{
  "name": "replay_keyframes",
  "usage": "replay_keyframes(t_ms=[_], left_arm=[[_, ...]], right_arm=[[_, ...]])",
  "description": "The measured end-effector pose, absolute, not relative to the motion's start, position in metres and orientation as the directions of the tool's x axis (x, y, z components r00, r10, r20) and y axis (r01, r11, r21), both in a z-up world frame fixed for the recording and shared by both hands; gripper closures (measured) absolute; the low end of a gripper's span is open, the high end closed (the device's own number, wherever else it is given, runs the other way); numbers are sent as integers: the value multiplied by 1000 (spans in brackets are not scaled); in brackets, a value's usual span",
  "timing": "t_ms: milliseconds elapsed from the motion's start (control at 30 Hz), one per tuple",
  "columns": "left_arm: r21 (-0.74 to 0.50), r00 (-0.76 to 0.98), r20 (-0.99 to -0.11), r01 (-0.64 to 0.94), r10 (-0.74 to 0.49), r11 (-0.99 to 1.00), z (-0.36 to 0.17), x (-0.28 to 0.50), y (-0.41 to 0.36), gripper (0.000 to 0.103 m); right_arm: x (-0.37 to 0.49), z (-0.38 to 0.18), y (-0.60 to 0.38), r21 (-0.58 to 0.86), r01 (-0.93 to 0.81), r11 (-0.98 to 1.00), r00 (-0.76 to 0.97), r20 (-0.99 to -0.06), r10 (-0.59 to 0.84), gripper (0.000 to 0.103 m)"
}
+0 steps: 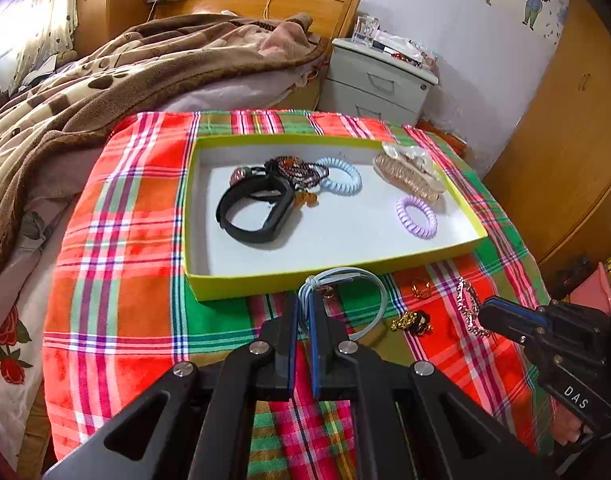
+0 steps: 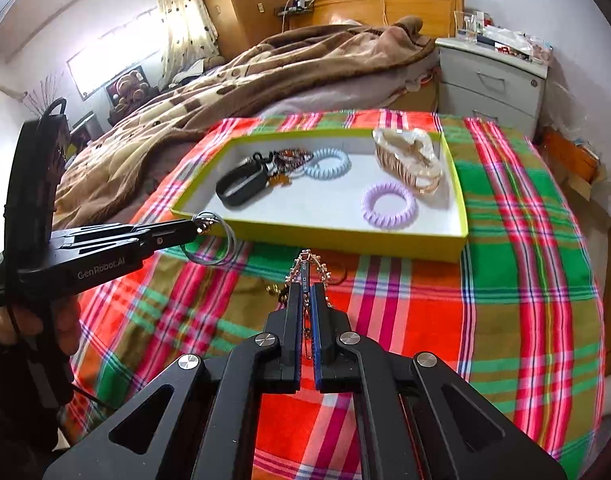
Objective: Organize jewelry
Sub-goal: 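Lower the gold hairpin into the box with the right gripper while the left lowers the grey cord in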
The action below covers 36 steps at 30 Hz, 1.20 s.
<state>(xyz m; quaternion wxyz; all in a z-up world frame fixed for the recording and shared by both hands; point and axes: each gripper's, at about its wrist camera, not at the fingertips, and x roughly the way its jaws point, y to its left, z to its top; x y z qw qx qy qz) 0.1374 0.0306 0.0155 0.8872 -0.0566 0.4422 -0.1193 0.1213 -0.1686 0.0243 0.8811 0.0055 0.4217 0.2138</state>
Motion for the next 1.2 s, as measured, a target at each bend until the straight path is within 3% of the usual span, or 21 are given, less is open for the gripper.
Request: replay_keyframes(t_ms=[533,1200], left_arm=[[-207,626,-734,164,-264,964,52,177,42,98],[-207,558,-783,186,-276,961,26,255,18,98]], right_arm=[[161,50,-161,217,-346,913,591,-705,392,100],[220,9,-144,229,-316,921,523,-768,371,100]])
